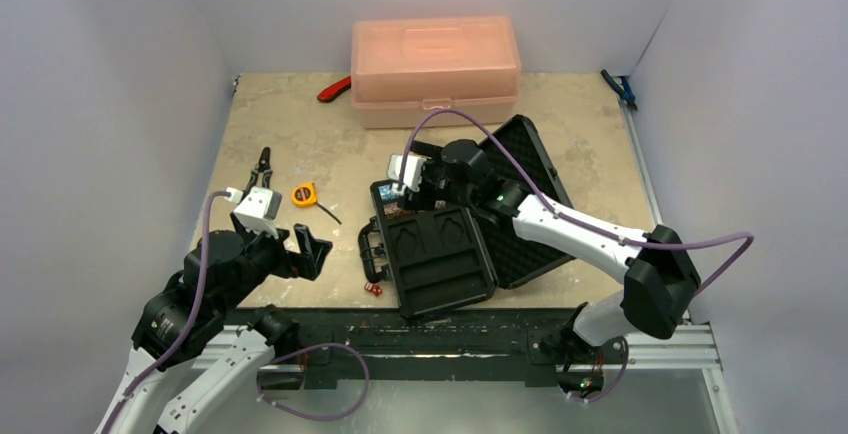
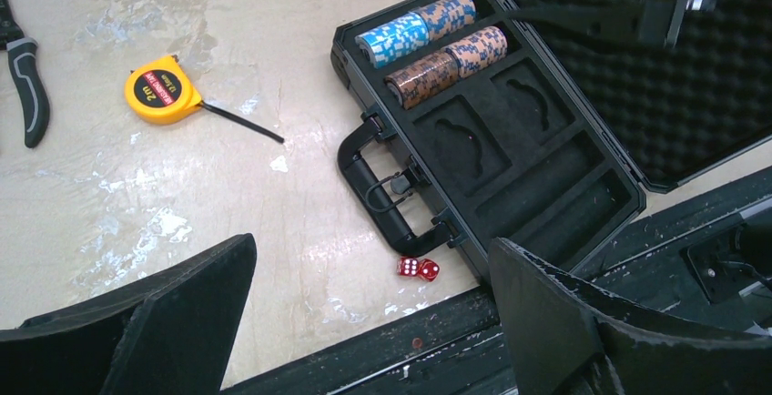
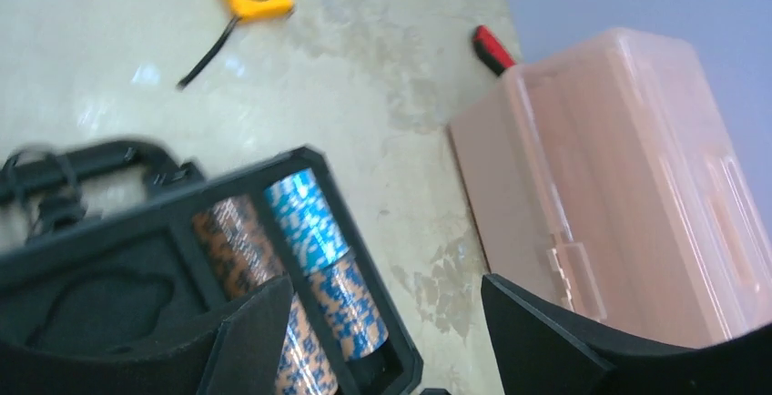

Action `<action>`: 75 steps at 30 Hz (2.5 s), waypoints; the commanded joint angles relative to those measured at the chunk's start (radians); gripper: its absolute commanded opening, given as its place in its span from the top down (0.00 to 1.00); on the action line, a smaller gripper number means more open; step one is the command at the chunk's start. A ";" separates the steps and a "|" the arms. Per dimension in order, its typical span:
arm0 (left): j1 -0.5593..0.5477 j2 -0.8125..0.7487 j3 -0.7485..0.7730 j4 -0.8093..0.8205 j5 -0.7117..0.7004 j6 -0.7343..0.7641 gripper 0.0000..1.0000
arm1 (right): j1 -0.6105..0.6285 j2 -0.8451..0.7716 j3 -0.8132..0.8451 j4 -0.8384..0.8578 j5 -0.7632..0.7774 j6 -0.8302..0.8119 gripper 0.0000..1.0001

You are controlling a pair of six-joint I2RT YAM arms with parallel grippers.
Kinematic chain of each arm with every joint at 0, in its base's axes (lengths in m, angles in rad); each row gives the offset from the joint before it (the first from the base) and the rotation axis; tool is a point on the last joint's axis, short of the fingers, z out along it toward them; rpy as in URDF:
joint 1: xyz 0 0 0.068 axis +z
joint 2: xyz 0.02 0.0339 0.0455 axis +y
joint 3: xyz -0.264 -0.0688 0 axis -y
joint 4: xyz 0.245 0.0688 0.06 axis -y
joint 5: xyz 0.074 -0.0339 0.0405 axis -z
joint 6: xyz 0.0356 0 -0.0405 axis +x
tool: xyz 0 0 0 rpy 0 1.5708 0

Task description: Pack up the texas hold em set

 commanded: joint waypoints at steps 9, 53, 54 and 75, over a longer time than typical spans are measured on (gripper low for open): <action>-0.003 0.010 -0.001 0.022 -0.019 0.018 0.00 | -0.073 0.127 0.107 -0.102 0.402 0.948 0.41; -0.002 0.015 -0.002 0.022 -0.026 0.014 0.00 | -0.187 0.284 -0.004 -0.050 -0.060 1.021 1.00; -0.003 0.016 -0.002 0.022 -0.027 0.014 0.00 | -0.186 0.280 -0.002 -0.057 -0.046 1.018 1.00; -0.003 0.078 0.001 -0.037 -0.206 -0.085 0.00 | -0.187 0.025 0.018 -0.206 0.282 1.000 0.68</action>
